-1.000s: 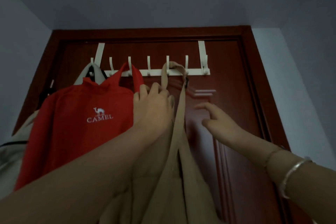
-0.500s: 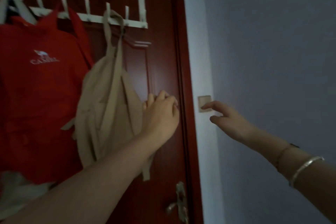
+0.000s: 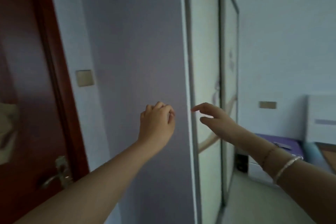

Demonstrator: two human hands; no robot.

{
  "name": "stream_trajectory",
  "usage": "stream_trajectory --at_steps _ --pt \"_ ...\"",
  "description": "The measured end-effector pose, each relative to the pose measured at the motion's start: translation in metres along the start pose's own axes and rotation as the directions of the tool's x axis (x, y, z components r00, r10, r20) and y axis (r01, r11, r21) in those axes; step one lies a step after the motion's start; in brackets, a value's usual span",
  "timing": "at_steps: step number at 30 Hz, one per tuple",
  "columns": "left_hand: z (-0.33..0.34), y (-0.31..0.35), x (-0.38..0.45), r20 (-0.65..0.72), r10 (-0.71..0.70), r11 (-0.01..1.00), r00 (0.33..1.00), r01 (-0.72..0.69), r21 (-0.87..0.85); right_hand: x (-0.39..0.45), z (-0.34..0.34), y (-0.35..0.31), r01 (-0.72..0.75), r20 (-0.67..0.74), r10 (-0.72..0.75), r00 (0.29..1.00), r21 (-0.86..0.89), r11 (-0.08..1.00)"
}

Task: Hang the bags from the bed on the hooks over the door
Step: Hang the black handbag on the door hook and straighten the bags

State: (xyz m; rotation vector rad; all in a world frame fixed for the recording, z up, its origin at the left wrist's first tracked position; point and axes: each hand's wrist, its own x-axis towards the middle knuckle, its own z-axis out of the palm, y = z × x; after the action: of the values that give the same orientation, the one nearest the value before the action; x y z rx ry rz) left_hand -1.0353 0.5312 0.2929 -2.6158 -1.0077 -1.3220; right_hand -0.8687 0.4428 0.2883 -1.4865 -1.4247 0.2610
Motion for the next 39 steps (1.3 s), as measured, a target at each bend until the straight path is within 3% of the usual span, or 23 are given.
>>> stream_trajectory --at_steps 10,17,21,26,34,39 --pt "0.185 0.258 0.003 0.18 0.176 0.944 0.968 -0.114 -0.31 -0.129 -0.253 0.151 -0.262 -0.252 0.247 0.936 -0.03 0.964" --pt "0.314 0.403 -0.004 0.291 0.311 0.868 0.905 -0.146 -0.475 -0.208 -0.376 0.249 -0.47 -0.467 0.406 0.785 -0.024 0.882" --pt "0.386 0.467 -0.006 0.37 0.407 0.811 0.835 -0.144 -0.567 -0.239 -0.427 0.31 -0.554 -0.531 0.488 0.692 0.043 0.832" --pt "0.492 0.544 0.007 0.391 0.54 0.723 0.745 -0.173 -0.668 -0.265 -0.484 0.394 -0.674 -0.66 0.577 0.48 0.144 0.725" --pt "0.612 0.676 0.009 0.441 0.791 0.563 0.425 -0.222 -0.796 -0.325 -0.557 0.461 -0.762 -0.797 0.599 0.073 0.343 0.549" --pt "0.624 0.764 -0.039 0.391 0.882 0.449 0.264 -0.22 -0.866 -0.398 -0.575 0.455 -0.797 -0.801 0.591 -0.101 0.421 0.433"
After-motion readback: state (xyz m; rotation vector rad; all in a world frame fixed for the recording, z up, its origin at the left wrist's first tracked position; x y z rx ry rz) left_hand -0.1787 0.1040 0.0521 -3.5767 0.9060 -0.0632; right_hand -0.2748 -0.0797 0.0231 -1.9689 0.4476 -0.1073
